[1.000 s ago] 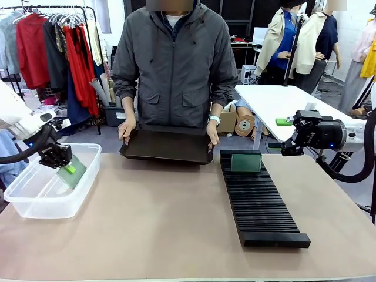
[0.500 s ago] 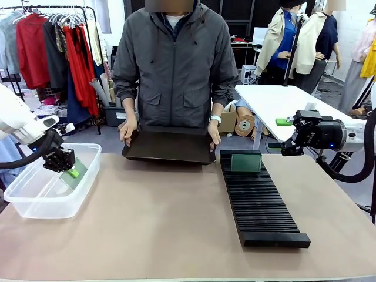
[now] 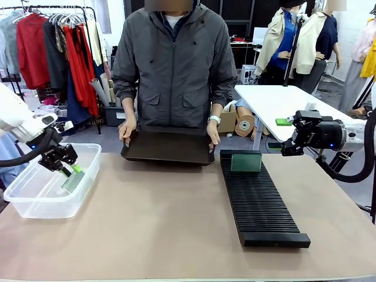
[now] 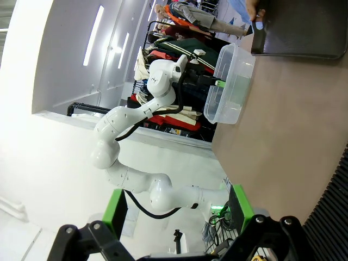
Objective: Sort PCBs into racks and boxes based on the side picked up.
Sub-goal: If the short side of the Blank PCB is picked up, insert it into the PCB Rack ; if the long side is picked up, place it in the Organizing box.
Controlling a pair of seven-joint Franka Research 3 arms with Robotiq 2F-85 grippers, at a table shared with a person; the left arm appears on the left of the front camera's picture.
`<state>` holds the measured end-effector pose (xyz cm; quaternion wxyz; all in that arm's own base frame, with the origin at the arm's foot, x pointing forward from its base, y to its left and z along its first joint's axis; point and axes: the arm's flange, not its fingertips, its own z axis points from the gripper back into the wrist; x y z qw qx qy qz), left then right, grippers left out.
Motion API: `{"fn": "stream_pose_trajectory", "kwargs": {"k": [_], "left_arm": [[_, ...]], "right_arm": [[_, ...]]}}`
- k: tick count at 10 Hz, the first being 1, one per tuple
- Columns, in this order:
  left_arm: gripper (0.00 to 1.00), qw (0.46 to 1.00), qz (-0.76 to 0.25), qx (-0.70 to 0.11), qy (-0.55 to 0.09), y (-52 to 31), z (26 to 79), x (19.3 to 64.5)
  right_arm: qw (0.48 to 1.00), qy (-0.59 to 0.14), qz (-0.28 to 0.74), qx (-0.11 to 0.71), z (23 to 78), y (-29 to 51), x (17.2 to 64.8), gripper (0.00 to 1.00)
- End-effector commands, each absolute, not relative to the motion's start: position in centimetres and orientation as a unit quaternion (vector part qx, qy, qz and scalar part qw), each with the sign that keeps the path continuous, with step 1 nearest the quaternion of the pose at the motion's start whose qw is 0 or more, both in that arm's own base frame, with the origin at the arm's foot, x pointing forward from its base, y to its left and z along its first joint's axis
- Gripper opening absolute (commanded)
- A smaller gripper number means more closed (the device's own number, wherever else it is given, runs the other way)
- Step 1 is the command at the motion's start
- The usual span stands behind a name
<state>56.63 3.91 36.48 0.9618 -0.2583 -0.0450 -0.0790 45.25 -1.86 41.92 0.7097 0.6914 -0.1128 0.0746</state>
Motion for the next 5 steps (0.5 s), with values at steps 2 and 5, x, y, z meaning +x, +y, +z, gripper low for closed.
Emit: {"fn": "stream_pose_trajectory", "kwargs": {"k": [2,5], "left_arm": [[1.00,0.962,-0.080,-0.255,-0.060,4.3,40.1,55.2],[1.00,0.965,-0.085,-0.233,-0.081,4.9,43.5,53.7]], "right_arm": [[0.709,-0.120,0.081,0.690,42.0,-1.9,45.3,1.00],[0.709,-0.120,0.081,0.690,42.0,-1.9,45.3,1.00]]}}
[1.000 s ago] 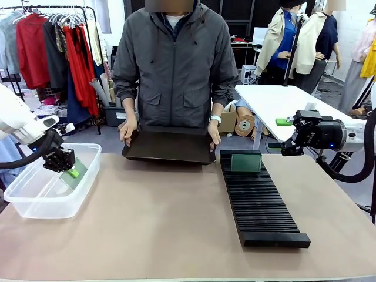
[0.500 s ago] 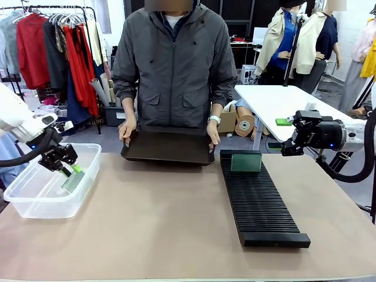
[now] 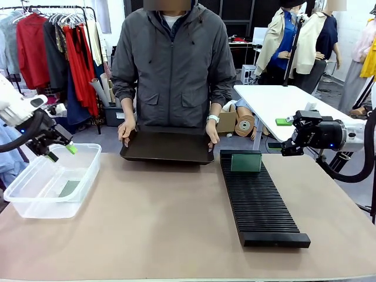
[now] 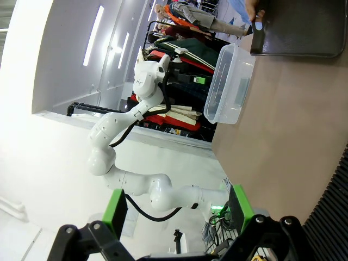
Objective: Sort PCBs into racks and boxes based on the side picked up.
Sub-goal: If the short side of the Blank PCB is picked up, insert it into the PCB Rack ; if the long side is picked up, place it in the Organizing box.
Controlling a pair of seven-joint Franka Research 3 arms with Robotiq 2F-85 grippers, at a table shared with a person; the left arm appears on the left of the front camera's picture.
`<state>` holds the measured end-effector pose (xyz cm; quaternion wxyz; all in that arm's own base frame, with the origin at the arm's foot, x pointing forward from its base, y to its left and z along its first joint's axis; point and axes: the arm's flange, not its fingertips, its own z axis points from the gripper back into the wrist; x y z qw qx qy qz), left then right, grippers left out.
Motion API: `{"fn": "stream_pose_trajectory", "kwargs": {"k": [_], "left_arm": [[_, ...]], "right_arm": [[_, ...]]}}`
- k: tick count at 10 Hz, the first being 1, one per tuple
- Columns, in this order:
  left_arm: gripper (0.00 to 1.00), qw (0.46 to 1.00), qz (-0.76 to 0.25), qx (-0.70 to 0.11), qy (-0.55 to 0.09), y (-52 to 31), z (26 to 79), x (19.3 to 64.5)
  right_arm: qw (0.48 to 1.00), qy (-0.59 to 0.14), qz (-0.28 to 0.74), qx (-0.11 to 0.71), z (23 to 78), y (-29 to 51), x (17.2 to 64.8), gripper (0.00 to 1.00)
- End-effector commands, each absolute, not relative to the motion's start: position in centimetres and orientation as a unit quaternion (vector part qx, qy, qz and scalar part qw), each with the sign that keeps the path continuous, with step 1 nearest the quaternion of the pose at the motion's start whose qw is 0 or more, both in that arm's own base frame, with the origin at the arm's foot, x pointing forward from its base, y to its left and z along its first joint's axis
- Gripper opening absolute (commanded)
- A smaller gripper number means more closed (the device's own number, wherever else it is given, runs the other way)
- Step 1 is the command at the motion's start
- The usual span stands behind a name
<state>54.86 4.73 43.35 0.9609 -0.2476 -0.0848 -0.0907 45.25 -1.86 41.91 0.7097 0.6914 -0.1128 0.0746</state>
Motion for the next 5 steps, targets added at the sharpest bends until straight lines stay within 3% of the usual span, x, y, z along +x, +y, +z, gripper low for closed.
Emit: {"fn": "stream_pose_trajectory", "kwargs": {"k": [1,5], "left_arm": [[1.00,0.966,-0.082,-0.229,-0.087,4.99,44.25,53.43],[1.00,0.965,-0.079,-0.235,-0.082,5.02,44.78,53.50]], "right_arm": [[0.709,-0.120,0.081,0.690,41.97,-1.89,45.32,1.00],[0.709,-0.120,0.081,0.690,41.97,-1.89,45.32,1.00]]}}
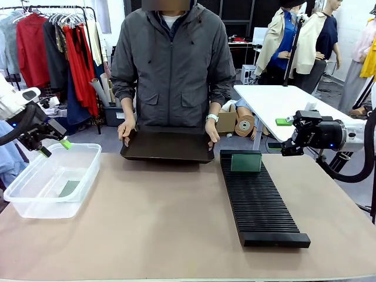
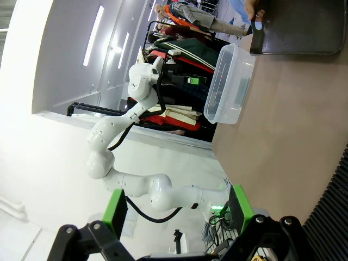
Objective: Sort PCBs into racks and boxes based on the side picked up.
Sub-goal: If the short side of the Blank PCB is picked up, insert it into the PCB Rack ; if the long side is picked up, place it in the Organizing box.
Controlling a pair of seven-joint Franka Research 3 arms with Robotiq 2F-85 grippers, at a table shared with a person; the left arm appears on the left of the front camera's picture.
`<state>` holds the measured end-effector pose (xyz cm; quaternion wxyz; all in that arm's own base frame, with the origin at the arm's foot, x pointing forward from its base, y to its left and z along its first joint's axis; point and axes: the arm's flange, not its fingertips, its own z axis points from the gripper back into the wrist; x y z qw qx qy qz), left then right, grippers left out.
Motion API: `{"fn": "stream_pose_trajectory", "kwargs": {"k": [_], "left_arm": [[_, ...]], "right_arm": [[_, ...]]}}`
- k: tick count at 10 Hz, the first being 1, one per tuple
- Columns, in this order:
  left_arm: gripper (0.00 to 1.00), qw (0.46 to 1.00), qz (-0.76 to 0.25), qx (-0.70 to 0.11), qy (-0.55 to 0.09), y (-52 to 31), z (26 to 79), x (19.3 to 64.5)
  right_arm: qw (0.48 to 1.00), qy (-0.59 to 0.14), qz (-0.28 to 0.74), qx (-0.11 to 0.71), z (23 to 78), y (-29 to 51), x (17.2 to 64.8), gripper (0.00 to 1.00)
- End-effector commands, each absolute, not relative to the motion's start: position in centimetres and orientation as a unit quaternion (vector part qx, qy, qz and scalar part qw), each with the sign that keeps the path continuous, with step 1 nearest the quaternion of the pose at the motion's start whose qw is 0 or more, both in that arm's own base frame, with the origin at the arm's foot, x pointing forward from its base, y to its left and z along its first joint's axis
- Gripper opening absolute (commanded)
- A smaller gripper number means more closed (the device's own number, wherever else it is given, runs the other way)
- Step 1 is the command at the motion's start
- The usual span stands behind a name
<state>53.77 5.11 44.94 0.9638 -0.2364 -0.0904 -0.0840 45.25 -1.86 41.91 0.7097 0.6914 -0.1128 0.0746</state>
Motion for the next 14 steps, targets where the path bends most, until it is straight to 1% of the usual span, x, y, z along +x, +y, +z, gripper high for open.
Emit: {"fn": "stream_pose_trajectory", "kwargs": {"k": [1,7,8,9,10,11,12,14], "left_arm": [[1.00,0.966,-0.078,-0.233,-0.079,5.0,44.7,53.6],[1.00,0.966,-0.075,-0.235,-0.073,4.7,44.4,54.1],[1.00,0.959,-0.076,-0.261,-0.079,4.8,44.7,54.3],[1.00,0.940,-0.078,-0.322,-0.076,5.2,44.9,54.3],[1.00,0.907,-0.063,-0.410,-0.072,6.7,45.2,54.8],[1.00,0.875,-0.046,-0.477,-0.074,8.4,45.3,54.9],[1.00,0.847,-0.044,-0.524,-0.084,9.0,45.2,55.1],[1.00,0.779,-0.061,-0.620,-0.072,9.3,44.7,55.0]], "right_arm": [[0.709,-0.120,0.081,0.690,42.0,-1.9,45.3,1.00],[0.709,-0.120,0.081,0.690,42.0,-1.9,45.3,1.00],[0.709,-0.120,0.081,0.690,42.0,-1.9,45.3,1.00],[0.709,-0.120,0.081,0.690,42.0,-1.9,45.3,1.00],[0.709,-0.120,0.081,0.690,42.0,-1.9,45.3,1.00],[0.709,-0.120,0.081,0.690,42.0,-1.9,45.3,1.00],[0.709,-0.120,0.081,0.690,42.0,-1.9,45.3,1.00],[0.709,-0.120,0.081,0.690,42.0,-1.9,45.3,1.00]]}}
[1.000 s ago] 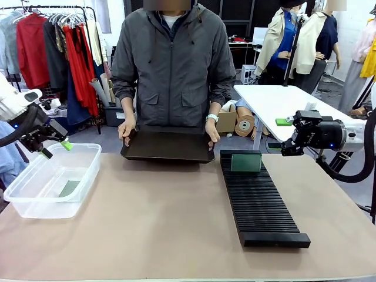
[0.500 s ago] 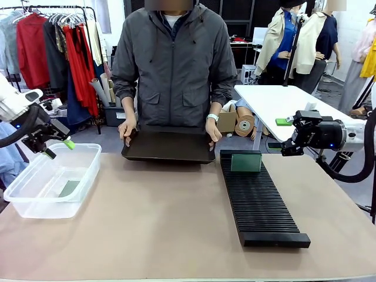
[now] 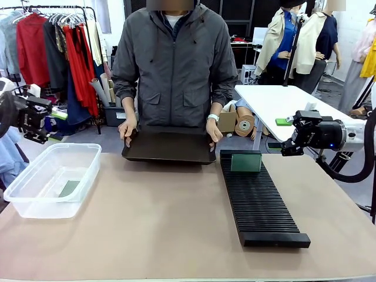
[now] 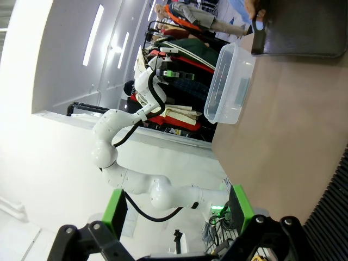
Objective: Sort PCBs into racks and boxes based on the side picked up.
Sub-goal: If the short side of the Blank PCB is picked up, insert it into the PCB Rack ; if the long side is picked up, place it in the Organizing box.
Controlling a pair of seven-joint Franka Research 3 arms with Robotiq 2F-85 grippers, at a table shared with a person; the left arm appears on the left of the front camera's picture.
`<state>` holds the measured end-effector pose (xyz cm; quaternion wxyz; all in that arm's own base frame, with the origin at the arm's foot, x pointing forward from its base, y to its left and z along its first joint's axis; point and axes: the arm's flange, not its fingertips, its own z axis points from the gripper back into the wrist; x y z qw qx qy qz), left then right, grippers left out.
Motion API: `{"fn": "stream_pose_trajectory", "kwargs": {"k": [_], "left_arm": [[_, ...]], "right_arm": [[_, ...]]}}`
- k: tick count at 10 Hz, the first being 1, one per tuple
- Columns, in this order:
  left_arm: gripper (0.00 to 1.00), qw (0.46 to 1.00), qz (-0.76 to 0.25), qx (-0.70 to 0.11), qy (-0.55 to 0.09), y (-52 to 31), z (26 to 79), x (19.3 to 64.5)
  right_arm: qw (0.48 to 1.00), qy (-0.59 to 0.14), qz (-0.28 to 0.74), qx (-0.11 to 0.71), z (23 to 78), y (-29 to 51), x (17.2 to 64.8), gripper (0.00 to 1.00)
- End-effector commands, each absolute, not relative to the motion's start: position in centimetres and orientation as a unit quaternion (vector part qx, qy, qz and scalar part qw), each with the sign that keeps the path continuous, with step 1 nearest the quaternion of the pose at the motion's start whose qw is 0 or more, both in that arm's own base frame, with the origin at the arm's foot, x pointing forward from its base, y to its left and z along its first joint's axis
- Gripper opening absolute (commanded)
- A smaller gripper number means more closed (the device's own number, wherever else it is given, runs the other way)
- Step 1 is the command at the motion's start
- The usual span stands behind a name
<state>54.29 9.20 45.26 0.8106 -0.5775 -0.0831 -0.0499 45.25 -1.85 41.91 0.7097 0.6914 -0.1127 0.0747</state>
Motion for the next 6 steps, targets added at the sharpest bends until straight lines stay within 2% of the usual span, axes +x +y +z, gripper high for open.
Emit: {"fn": "stream_pose_trajectory", "kwargs": {"k": [1,2,4,5,6], "left_arm": [[1.00,0.759,-0.066,-0.644,-0.065,9.2,44.7,54.9],[1.00,0.738,-0.080,-0.667,-0.056,8.8,45.1,54.5],[1.00,0.755,-0.080,-0.647,-0.067,7.9,44.9,54.5],[1.00,0.757,-0.077,-0.648,-0.038,7.9,44.4,54.5],[1.00,0.749,-0.074,-0.657,-0.056,8.0,44.5,54.2]], "right_arm": [[0.709,-0.120,0.081,0.690,42.0,-1.9,45.3,1.00],[0.709,-0.120,0.081,0.690,42.0,-1.9,45.3,1.00],[0.709,-0.120,0.081,0.690,42.0,-1.9,45.3,1.00],[0.709,-0.120,0.081,0.690,42.0,-1.9,45.3,1.00],[0.709,-0.120,0.081,0.690,42.0,-1.9,45.3,1.00]]}}
